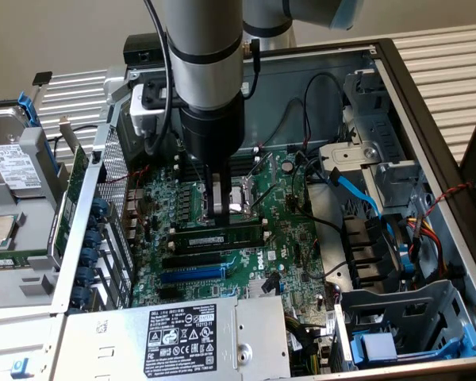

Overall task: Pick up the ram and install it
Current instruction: 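Press down the ram until it locks into place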

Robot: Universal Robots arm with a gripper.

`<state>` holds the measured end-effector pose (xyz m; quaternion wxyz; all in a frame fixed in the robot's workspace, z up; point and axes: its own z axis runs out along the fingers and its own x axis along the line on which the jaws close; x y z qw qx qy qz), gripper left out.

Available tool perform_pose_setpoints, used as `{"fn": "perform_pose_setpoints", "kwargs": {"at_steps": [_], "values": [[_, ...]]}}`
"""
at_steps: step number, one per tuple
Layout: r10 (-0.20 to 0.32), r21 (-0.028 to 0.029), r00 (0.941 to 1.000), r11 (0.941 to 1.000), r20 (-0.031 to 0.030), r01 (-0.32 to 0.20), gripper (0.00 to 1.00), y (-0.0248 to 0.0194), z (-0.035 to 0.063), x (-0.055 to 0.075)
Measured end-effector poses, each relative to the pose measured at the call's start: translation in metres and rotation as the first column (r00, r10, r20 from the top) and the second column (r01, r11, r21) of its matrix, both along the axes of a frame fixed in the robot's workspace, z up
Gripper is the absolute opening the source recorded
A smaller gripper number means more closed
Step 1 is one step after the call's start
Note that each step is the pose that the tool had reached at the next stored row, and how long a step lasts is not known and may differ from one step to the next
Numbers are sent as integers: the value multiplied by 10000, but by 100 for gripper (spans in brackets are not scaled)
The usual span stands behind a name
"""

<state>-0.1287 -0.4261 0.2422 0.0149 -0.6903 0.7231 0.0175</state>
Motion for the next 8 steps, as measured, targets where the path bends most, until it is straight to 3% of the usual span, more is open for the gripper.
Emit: {"fn": "perform_pose_setpoints", "kwargs": {"at_steps": [8], "values": [[0, 2, 9999, 10000, 170, 0, 11, 0, -24, -37]]}}
